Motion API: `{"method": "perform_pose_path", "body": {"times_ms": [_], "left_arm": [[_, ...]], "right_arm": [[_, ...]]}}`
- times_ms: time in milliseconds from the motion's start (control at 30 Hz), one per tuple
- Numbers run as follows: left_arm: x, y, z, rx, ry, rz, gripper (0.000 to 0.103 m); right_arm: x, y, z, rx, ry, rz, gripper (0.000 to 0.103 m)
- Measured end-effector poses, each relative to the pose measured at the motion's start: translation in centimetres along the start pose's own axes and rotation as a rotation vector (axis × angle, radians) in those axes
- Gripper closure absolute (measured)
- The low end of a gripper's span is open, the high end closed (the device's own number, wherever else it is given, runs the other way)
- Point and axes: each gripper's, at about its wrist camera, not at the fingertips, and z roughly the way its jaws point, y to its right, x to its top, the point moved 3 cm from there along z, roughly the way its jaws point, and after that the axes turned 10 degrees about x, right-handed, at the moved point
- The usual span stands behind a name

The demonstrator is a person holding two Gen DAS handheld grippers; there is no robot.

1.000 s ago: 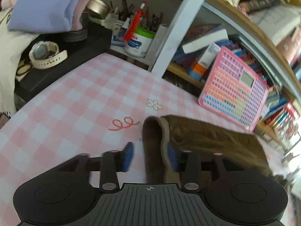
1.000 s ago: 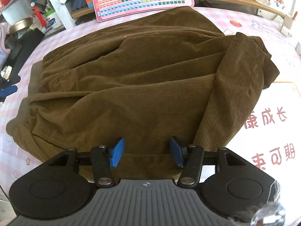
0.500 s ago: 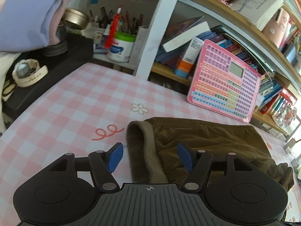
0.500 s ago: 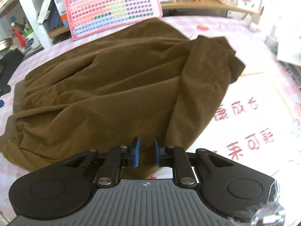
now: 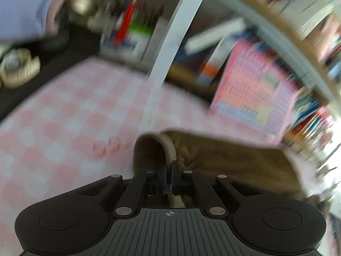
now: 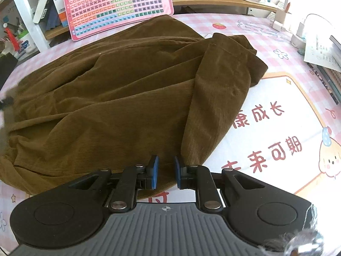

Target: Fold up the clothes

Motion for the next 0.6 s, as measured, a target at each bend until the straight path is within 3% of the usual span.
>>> {"method": "perform_pose_path", "body": {"times_ms": [100, 167, 200, 300, 400, 500, 600], "left_arm": [[0.6, -0.4, -1.0, -0.003, 0.052, 0.028, 0.1], [-0.3, -1.4, 1.5, 0.053, -0.055, 0.076, 0.098], [-0.5, -1.6, 1.8, 0.054, -0.068, 0.087, 0.09], [-1.1, -2.1, 2.8, 0.058, -0.106, 0.12, 0.085], [-0.5, -2.2, 0.6, 0.033, -0.103, 0.064, 0.074], [-1.7, -1.6, -1.6, -0.018, -0.119, 0.046, 0.054], [-3.5, -1.4, -3.0, -0.002, -0.146, 0.053, 0.054]], "right_arm": [[-0.1, 0.0, 0.0, 0.003, -0.002, 0.007, 0.088], [-0.2, -0.2, 0.0, 0.008, -0.003, 0.003, 0.088], [-0.2, -0.3, 0.0, 0.009, -0.003, -0.001, 0.087], [-0.3, -0.6, -0.1, 0.012, -0.001, -0.009, 0.087], [-0.4, -0.4, -0.2, 0.011, 0.007, 0.008, 0.087], [-0.3, 0.0, -0.4, 0.011, 0.017, 0.033, 0.087], [-0.1, 0.4, -0.6, 0.006, 0.03, 0.054, 0.087]]}}
